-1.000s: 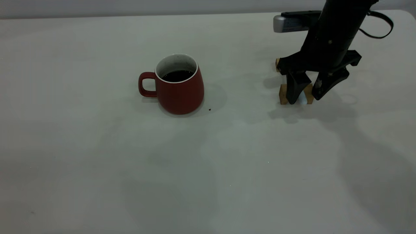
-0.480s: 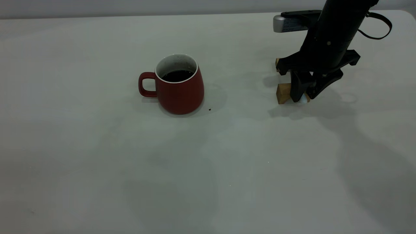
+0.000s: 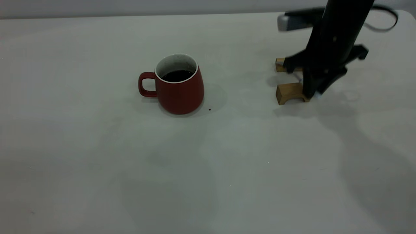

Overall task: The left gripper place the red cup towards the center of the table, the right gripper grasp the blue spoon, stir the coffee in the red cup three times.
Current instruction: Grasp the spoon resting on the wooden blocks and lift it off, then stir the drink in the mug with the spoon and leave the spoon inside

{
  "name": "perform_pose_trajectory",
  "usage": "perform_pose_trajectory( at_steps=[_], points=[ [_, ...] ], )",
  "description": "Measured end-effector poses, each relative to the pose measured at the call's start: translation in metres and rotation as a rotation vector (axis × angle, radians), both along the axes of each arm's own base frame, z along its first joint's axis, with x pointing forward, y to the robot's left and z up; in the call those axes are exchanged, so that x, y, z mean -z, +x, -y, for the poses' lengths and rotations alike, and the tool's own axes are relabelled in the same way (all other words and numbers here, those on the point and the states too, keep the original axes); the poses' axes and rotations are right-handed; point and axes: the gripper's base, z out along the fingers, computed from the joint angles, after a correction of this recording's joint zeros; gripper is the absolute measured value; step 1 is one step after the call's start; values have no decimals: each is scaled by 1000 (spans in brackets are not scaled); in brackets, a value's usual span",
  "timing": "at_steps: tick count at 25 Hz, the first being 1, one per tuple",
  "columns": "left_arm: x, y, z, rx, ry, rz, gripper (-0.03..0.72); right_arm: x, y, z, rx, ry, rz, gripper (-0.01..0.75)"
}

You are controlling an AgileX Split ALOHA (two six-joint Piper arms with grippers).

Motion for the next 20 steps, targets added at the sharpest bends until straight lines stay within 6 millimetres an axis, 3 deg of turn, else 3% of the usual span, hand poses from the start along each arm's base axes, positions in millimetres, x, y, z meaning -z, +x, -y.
perform_pose_trajectory(
  at_steps=[6, 8, 12, 16, 20],
  points=[
    [0, 0, 0, 0, 0, 0, 594, -105, 6, -24, 141, 283, -14, 148],
    [0, 0, 0, 0, 0, 0, 594, -128, 4, -37, 221, 446, -61, 148],
    [0, 0, 0, 0, 0, 0, 594, -150, 2, -63, 414, 755, -193, 148],
    [0, 0, 0, 0, 0, 0, 594, -160, 0, -77, 582, 905, -340, 148],
    [0, 0, 0, 1, -1, 0, 594, -161, -4, -98, 911, 981, -617, 148]
  ],
)
